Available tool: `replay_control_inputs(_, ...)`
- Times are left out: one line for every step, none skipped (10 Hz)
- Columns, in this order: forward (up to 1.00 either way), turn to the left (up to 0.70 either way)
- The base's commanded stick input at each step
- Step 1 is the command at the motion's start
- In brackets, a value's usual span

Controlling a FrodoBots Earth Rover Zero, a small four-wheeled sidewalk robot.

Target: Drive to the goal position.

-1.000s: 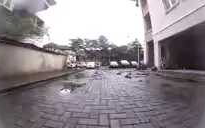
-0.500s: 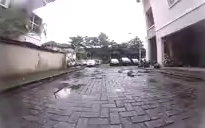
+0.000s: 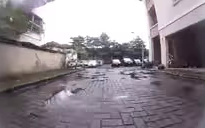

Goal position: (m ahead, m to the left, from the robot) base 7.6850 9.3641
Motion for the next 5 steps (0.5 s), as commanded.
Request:
replay_control_inputs(0.85,0.00)
replay_control_inputs(0.85,0.00)
replay_control_inputs(0.85,0.00)
replay_control_inputs(0.85,0.00)
replay_control_inputs(0.85,0.00)
